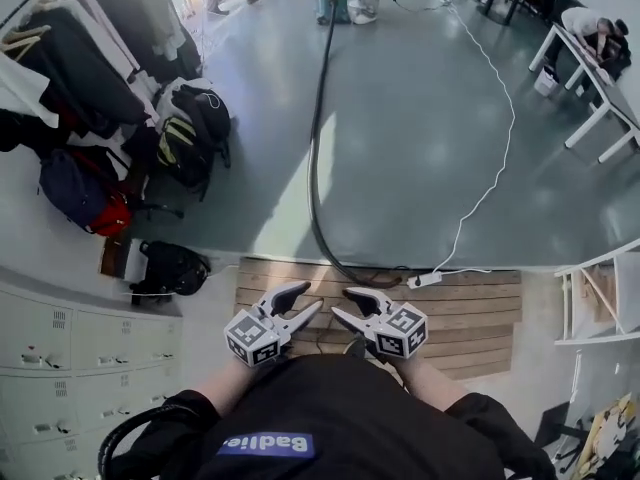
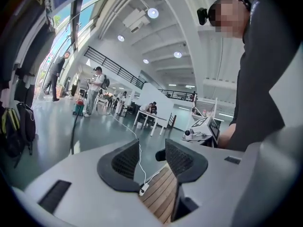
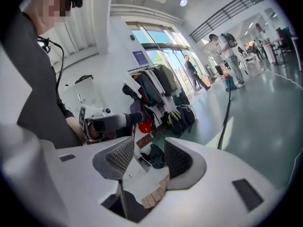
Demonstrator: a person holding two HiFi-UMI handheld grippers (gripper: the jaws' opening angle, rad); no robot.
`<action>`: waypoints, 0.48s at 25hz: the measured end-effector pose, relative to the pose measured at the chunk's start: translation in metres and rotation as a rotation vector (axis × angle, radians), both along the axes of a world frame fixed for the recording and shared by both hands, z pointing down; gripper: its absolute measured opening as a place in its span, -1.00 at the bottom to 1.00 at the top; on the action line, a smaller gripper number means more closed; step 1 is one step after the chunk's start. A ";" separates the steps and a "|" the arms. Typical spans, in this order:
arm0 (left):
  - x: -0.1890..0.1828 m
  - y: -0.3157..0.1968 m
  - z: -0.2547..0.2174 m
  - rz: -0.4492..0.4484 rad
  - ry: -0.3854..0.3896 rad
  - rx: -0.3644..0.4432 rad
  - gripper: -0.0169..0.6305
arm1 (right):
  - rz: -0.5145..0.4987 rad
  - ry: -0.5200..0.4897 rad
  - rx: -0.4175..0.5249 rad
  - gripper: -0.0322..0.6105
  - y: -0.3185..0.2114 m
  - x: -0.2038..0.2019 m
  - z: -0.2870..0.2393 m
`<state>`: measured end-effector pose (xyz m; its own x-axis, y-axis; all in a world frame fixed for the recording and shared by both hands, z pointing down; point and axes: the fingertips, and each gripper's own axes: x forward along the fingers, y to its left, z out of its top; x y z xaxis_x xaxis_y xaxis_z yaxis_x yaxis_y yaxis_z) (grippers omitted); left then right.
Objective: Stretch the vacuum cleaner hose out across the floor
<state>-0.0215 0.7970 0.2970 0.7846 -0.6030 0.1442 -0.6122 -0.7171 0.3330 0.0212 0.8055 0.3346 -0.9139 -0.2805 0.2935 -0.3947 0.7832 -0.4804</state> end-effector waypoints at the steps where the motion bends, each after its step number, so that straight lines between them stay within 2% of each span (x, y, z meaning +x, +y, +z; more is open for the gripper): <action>1: -0.011 0.000 -0.010 -0.004 0.015 0.011 -0.41 | 0.016 -0.020 0.020 -0.31 -0.001 -0.009 -0.015; 3: -0.030 -0.002 -0.029 -0.004 0.037 0.041 -0.51 | 0.026 -0.053 0.075 -0.50 -0.003 -0.026 -0.045; 7: -0.044 -0.008 -0.055 0.036 0.048 0.097 -0.63 | 0.012 -0.056 0.191 -0.71 -0.005 -0.052 -0.086; 9: -0.045 -0.008 -0.064 0.053 0.045 0.119 -0.81 | 0.024 -0.069 0.243 -0.87 -0.006 -0.057 -0.097; 10: -0.046 -0.009 -0.068 0.057 0.047 0.128 -0.92 | 0.026 -0.069 0.271 -0.88 -0.007 -0.060 -0.098; 12: -0.049 -0.012 -0.066 0.057 0.049 0.127 -0.92 | 0.039 -0.053 0.291 -0.88 -0.013 -0.066 -0.093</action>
<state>-0.0709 0.7851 0.2307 0.8222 -0.5685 0.0300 -0.5547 -0.7882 0.2663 -0.0451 0.7923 0.2417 -0.9126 -0.3812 0.1479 -0.4077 0.8759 -0.2581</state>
